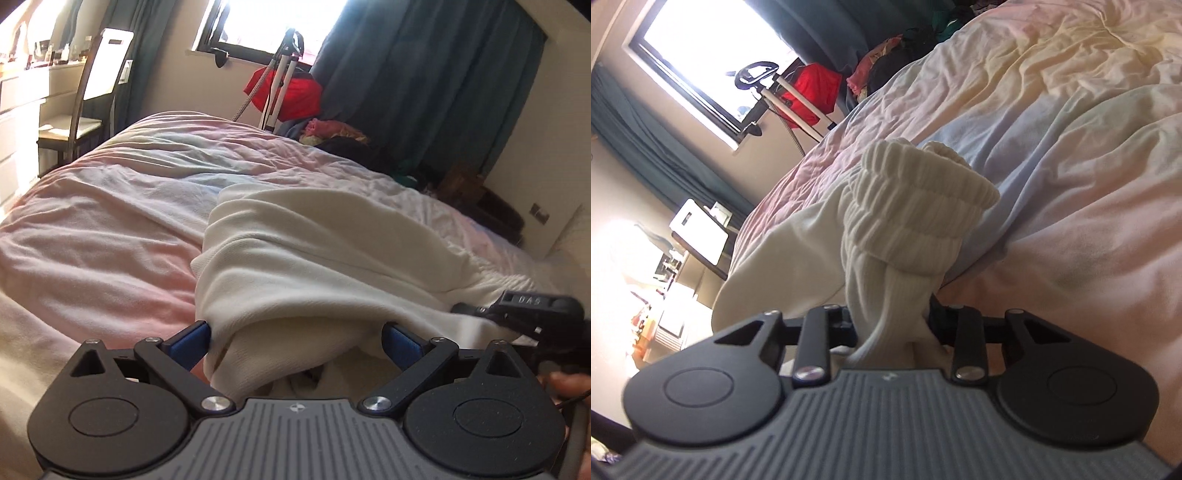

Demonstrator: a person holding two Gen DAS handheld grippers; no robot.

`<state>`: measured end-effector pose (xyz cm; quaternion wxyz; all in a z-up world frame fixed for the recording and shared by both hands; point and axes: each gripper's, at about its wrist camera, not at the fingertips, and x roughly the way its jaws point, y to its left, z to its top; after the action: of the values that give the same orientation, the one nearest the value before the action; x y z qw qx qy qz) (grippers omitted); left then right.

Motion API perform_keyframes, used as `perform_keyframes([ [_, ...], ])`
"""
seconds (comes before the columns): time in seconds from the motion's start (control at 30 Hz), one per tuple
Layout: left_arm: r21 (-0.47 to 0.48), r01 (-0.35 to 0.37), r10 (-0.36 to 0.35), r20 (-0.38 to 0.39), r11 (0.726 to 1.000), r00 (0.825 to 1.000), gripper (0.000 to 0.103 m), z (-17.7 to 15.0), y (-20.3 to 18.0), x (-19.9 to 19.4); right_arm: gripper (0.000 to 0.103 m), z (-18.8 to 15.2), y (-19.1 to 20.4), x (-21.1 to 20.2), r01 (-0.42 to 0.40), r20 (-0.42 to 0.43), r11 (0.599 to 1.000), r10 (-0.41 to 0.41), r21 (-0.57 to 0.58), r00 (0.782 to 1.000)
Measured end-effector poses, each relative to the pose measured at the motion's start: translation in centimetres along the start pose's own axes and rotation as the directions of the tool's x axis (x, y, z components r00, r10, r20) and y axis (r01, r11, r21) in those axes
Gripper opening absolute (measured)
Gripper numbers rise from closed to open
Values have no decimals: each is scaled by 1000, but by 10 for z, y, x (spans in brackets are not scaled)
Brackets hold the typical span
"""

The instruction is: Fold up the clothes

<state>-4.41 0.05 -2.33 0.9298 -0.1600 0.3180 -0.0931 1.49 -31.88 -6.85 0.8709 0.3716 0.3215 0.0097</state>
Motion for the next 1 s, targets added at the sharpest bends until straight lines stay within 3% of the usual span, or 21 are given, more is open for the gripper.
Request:
perform_keyframes([
  [0.13, -180, 88, -76, 72, 980, 994, 101, 14, 23, -4, 35, 0, 1, 5, 9, -1, 1000, -9, 5, 1000],
  [0.23, -275, 115, -83, 126, 954, 989, 103, 22, 42, -9, 35, 0, 2, 9, 16, -4, 1000, -16, 5, 1000],
  [0.37, -389, 73, -69, 25, 918, 997, 102, 23, 65, 24, 35, -3, 3, 10, 22, -1, 1000, -22, -5, 1000],
  [0.5, -501, 123, -193, -91, 857, 977, 98, 13, 76, 61, 36, -4, -1, 14, 30, -5, 1000, -30, 4, 1000],
  [0.57, -475, 146, -216, -96, 868, 972, 96, 13, 70, 64, 36, -4, -1, 15, 32, -5, 999, -32, 3, 999],
  [0.87, -414, 122, -158, -55, 902, 986, 58, 16, 66, 56, 36, -10, 15, 3, 46, 46, 998, -44, -42, 998],
  [0.93, -382, 136, -162, -35, 914, 986, 49, 20, 62, 49, 35, -10, 23, -8, 41, 68, 998, -37, -54, 997],
  [1.0, -356, 161, -180, -20, 920, 983, 45, 26, 53, 42, 35, -6, 29, -23, 30, 94, 998, -25, -53, 995],
])
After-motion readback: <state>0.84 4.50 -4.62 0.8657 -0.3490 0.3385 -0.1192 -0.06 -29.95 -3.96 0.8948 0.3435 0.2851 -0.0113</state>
